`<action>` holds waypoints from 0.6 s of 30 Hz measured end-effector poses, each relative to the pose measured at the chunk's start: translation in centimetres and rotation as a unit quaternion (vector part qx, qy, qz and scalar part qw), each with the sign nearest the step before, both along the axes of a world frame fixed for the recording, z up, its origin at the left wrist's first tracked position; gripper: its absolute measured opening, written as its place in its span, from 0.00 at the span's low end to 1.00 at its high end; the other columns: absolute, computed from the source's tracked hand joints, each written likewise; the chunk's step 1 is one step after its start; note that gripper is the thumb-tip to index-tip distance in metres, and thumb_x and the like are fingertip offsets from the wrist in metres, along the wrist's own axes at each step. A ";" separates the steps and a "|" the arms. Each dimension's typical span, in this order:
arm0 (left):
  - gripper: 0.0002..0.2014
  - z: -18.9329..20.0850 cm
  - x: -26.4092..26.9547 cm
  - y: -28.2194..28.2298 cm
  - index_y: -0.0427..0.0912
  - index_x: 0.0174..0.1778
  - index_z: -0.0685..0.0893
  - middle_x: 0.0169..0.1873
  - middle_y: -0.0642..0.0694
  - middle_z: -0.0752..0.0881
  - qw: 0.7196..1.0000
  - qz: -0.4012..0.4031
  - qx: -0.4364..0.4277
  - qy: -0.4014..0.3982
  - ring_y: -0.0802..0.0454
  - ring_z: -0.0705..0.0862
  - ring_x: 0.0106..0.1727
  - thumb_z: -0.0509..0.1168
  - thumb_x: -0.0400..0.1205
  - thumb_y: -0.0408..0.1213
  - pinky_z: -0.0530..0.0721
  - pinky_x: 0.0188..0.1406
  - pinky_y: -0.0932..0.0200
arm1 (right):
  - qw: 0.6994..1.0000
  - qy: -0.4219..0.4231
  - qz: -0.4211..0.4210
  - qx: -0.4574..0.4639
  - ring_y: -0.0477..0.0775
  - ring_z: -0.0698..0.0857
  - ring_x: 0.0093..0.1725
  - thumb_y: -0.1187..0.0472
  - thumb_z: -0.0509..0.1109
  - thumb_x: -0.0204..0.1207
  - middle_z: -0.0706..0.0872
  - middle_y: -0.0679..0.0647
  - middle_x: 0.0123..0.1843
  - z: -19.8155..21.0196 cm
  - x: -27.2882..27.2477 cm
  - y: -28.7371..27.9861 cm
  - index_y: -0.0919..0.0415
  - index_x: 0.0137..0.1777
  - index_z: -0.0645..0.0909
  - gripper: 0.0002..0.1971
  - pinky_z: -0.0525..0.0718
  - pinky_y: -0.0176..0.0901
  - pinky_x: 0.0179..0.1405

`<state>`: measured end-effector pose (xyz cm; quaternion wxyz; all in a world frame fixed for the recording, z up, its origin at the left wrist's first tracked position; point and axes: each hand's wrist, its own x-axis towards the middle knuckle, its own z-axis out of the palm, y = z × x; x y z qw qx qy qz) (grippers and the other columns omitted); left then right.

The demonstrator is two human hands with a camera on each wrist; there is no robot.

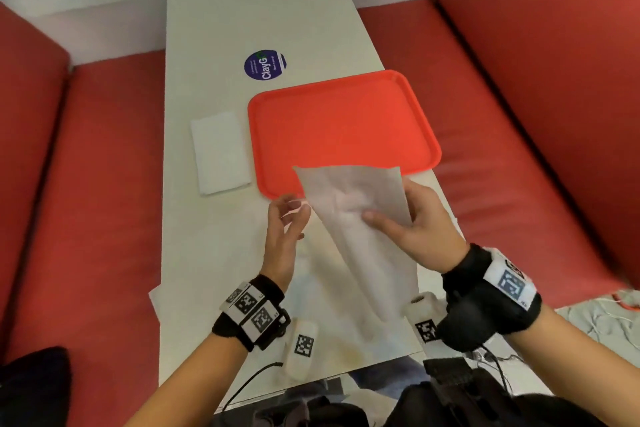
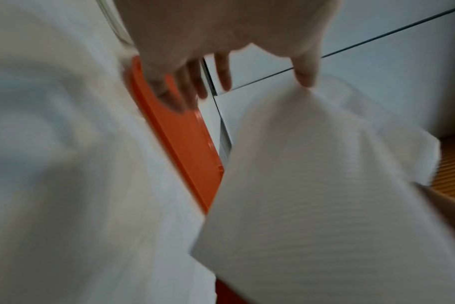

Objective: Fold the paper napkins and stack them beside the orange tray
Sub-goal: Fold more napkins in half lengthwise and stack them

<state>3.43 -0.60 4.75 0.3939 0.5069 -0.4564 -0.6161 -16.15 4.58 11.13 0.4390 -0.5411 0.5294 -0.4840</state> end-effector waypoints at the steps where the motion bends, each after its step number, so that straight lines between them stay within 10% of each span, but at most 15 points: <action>1: 0.35 -0.1 0.5 -0.1 0.52 0.69 0.74 0.62 0.55 0.83 0.999 -0.032 0.011 0.012 0.55 0.81 0.64 0.66 0.68 0.64 0.80 0.55 0.61 | 0.999 -0.032 -0.011 0.010 0.43 0.89 0.49 0.68 0.76 0.73 0.91 0.41 0.51 0.3 -0.3 -0.3 0.57 0.60 0.82 0.16 0.85 0.35 0.47; 7: 0.10 1.6 1.2 0.0 0.42 0.48 0.86 0.41 0.52 0.93 0.994 -0.067 0.079 0.044 0.53 0.92 0.44 0.77 0.74 0.29 0.88 0.40 0.63 | 0.992 -0.004 -0.091 0.093 0.55 0.92 0.49 0.62 0.83 0.67 0.93 0.55 0.51 -2.3 -1.9 -2.1 0.64 0.56 0.86 0.18 0.90 0.54 0.47; 12: 0.14 1.6 1.2 -0.6 0.45 0.54 0.87 0.47 0.52 0.93 0.995 -0.054 0.078 0.028 0.54 0.91 0.51 0.76 0.74 0.28 0.87 0.45 0.66 | 0.980 0.032 -0.130 0.147 0.49 0.90 0.37 0.62 0.83 0.67 0.92 0.52 0.42 -4.9 -1.3 -3.2 0.59 0.48 0.88 0.11 0.85 0.49 0.37; 18: 0.14 1.3 1.4 -1.1 0.39 0.55 0.87 0.49 0.45 0.93 0.994 -0.059 0.087 0.019 0.48 0.91 0.53 0.74 0.75 0.24 0.88 0.50 0.54 | 0.981 0.012 -0.082 0.176 0.50 0.91 0.51 0.58 0.88 0.57 0.92 0.50 0.52 -5.6 0.9 -4.5 0.56 0.58 0.85 0.28 0.89 0.53 0.52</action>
